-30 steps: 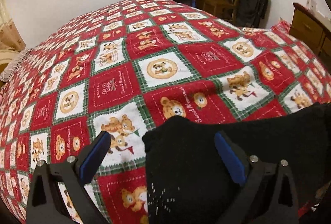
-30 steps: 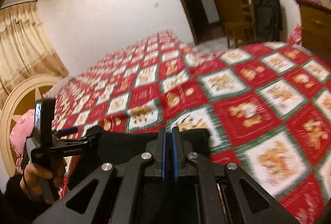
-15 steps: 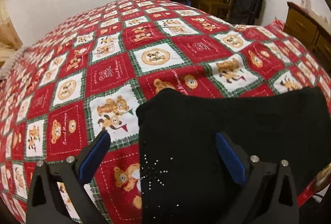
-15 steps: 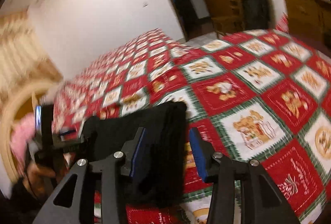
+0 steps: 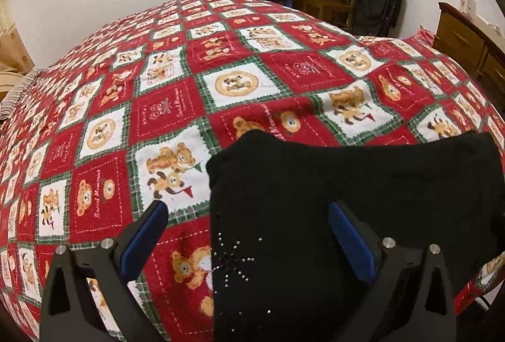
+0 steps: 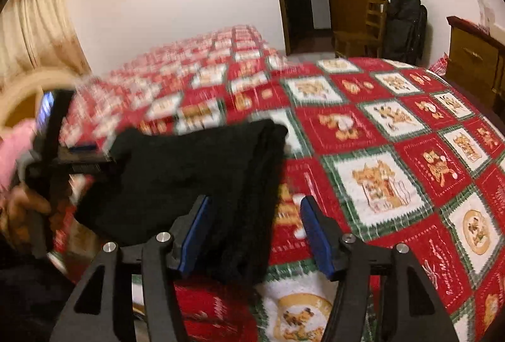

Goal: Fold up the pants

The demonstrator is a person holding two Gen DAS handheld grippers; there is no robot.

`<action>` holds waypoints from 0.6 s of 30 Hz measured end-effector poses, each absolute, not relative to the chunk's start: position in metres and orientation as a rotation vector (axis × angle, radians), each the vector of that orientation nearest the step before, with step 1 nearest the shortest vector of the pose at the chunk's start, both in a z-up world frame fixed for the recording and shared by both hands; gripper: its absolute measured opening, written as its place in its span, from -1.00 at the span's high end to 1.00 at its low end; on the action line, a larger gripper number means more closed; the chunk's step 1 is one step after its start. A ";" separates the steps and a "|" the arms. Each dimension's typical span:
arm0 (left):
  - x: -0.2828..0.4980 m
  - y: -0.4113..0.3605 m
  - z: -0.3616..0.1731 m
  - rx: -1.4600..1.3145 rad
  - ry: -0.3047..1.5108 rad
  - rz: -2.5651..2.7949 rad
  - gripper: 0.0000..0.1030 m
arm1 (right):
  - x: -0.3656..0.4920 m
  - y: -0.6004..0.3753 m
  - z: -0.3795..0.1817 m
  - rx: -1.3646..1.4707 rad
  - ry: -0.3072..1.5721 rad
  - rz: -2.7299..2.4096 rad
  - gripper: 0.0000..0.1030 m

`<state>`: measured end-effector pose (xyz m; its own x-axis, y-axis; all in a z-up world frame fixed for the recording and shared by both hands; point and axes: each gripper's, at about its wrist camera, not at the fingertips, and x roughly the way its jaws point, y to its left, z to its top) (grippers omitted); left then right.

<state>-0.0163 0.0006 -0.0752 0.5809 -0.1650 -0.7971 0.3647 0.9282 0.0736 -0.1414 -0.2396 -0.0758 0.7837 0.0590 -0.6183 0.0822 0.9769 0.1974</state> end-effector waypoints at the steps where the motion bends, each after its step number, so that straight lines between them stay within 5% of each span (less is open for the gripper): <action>1: -0.017 0.002 -0.072 0.237 0.902 -0.317 -1.00 | -0.141 -0.244 -0.074 0.260 0.655 -0.004 -0.21; 7: -0.021 0.004 -0.073 0.194 0.929 -0.361 -1.00 | -0.121 -0.259 -0.092 0.415 0.686 -0.031 -0.30; 18: -0.013 0.018 -0.095 0.008 1.023 -0.422 -1.00 | -0.112 -0.226 -0.096 0.261 0.684 -0.010 -0.31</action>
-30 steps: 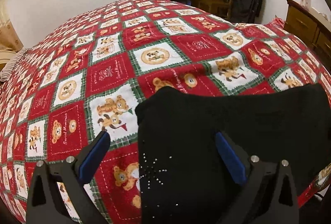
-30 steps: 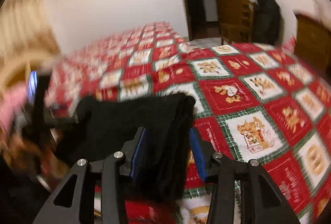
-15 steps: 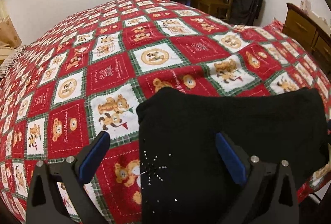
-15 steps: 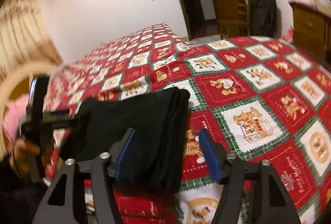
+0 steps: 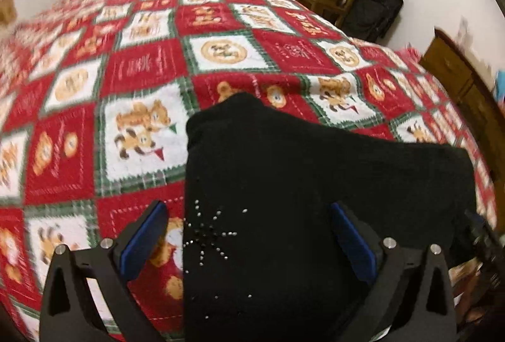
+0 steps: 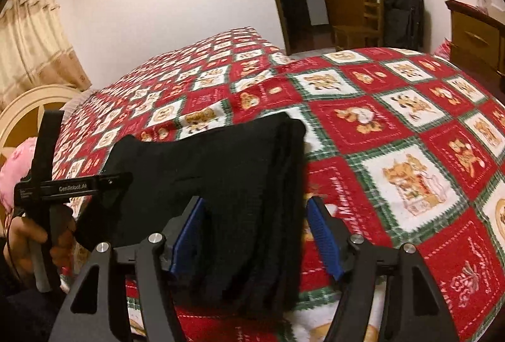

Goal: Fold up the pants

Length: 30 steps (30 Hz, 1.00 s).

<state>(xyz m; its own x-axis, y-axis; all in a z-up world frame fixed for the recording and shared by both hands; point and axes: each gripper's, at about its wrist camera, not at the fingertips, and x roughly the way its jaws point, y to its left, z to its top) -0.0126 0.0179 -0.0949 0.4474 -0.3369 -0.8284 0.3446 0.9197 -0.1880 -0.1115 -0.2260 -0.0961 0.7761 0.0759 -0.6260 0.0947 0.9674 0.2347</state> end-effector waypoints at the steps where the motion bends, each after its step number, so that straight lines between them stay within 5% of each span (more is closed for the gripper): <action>1: -0.014 0.016 -0.094 0.016 1.016 -0.419 -1.00 | -0.111 -0.224 -0.096 0.246 0.684 -0.018 -0.31; 9: -0.017 0.010 -0.094 0.053 1.005 -0.395 -1.00 | -0.108 -0.215 -0.096 0.188 0.677 -0.024 -0.30; 19: -0.019 0.009 -0.094 0.053 1.000 -0.388 -1.00 | -0.108 -0.212 -0.095 0.155 0.682 -0.034 0.36; 23: -0.025 0.005 -0.091 0.045 0.992 -0.421 -0.63 | -0.109 -0.206 -0.093 0.137 0.683 -0.034 0.43; 30: -0.029 0.001 -0.087 0.058 0.981 -0.434 -0.41 | -0.108 -0.209 -0.094 0.166 0.683 -0.026 0.42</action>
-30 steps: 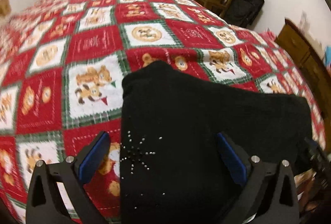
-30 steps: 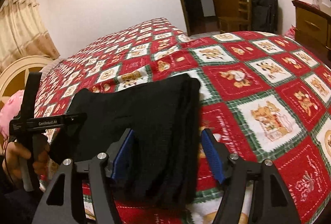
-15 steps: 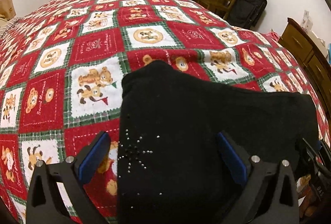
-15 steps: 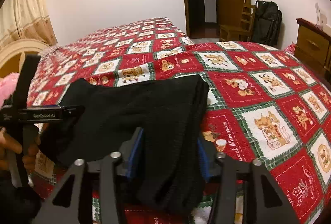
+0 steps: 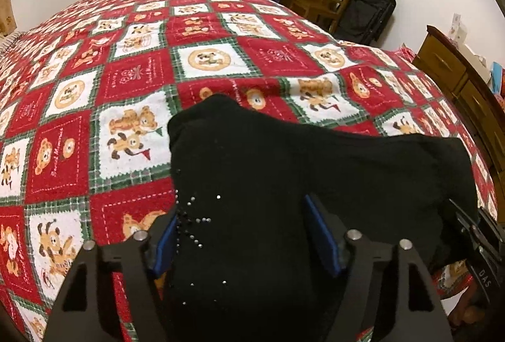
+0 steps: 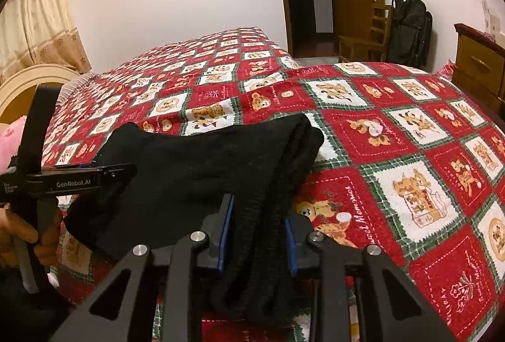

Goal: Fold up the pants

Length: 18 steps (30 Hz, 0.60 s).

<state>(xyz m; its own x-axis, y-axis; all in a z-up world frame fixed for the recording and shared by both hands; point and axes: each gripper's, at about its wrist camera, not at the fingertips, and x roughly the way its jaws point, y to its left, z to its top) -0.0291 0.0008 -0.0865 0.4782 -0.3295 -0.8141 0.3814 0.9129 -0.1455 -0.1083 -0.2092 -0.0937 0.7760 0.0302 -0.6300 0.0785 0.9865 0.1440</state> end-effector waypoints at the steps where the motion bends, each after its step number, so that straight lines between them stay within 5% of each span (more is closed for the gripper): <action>1: -0.029 0.000 -0.087 0.061 0.979 -0.435 -0.41 | -0.108 -0.211 -0.095 0.180 0.682 -0.024 0.39; 8: -0.020 0.013 -0.092 -0.063 1.010 -0.465 -0.65 | -0.106 -0.208 -0.097 0.159 0.685 -0.030 0.22; 11: -0.023 0.008 -0.092 -0.042 0.998 -0.460 -0.62 | -0.104 -0.203 -0.097 0.121 0.693 -0.041 0.37; 18: -0.022 0.013 -0.086 -0.096 0.997 -0.503 0.24 | -0.107 -0.197 -0.090 0.090 0.679 -0.032 0.46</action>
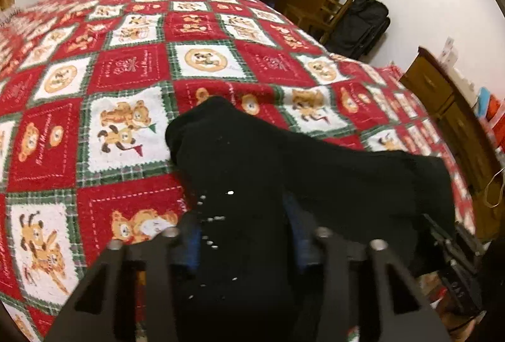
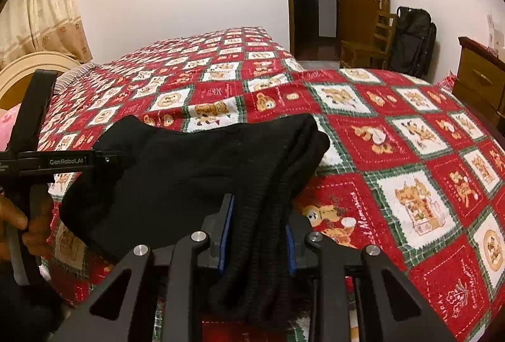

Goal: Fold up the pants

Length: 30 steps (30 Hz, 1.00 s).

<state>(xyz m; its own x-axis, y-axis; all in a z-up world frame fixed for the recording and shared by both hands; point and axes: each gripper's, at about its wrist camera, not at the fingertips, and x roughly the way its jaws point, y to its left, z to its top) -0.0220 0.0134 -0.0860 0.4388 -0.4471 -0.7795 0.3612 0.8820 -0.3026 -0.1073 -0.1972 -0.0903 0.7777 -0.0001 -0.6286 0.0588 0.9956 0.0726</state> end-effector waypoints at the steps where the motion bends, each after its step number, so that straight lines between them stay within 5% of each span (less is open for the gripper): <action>1: -0.022 0.013 -0.086 -0.095 0.996 -0.505 0.29 | -0.108 -0.195 -0.087 0.081 0.670 -0.031 0.47; 30: 0.002 0.038 -0.020 -0.039 0.822 -0.380 0.40 | -0.049 -0.164 -0.012 0.077 0.540 0.093 0.49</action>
